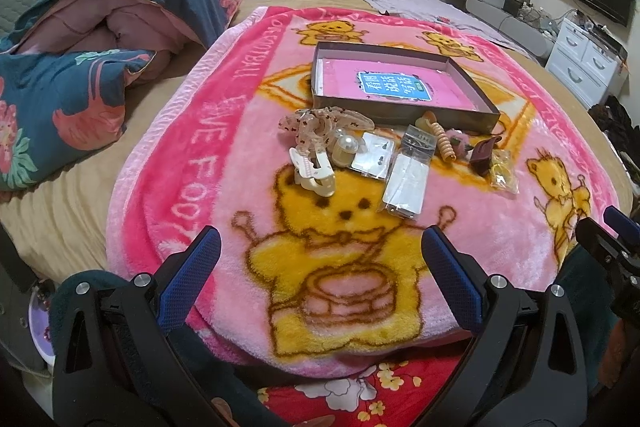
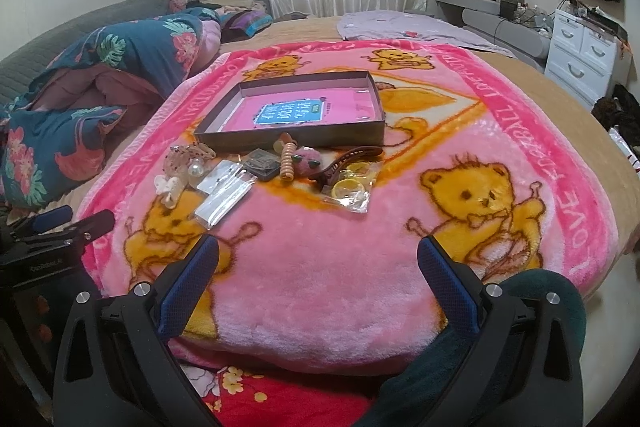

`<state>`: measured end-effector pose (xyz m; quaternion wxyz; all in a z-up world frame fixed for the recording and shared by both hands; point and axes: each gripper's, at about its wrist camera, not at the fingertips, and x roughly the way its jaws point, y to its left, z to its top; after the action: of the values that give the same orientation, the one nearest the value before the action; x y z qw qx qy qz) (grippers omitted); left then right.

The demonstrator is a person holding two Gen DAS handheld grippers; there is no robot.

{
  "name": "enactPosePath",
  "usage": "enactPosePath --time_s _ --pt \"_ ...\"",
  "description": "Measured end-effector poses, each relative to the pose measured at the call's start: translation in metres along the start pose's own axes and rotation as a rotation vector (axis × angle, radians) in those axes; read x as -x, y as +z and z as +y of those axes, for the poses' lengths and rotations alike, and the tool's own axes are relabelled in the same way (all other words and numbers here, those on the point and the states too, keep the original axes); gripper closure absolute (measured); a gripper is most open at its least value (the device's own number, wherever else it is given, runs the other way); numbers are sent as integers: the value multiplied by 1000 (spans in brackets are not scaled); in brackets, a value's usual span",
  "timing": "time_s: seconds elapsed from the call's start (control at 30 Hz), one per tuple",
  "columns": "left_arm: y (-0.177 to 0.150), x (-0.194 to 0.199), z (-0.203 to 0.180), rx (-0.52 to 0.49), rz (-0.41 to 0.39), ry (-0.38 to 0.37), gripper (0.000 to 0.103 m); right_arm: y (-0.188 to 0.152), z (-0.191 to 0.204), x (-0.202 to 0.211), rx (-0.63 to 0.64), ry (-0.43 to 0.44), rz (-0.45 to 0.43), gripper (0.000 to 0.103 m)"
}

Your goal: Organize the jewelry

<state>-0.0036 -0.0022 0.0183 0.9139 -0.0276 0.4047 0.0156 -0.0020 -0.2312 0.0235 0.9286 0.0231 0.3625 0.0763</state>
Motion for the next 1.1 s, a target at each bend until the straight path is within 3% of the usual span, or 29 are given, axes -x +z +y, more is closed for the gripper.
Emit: enactPosePath --time_s 0.67,1.1 --pt "4 -25 -9 -11 22 -44 9 7 -15 -20 -8 15 24 4" --pt "34 -58 13 52 56 -38 9 45 -36 -42 -34 24 24 4"
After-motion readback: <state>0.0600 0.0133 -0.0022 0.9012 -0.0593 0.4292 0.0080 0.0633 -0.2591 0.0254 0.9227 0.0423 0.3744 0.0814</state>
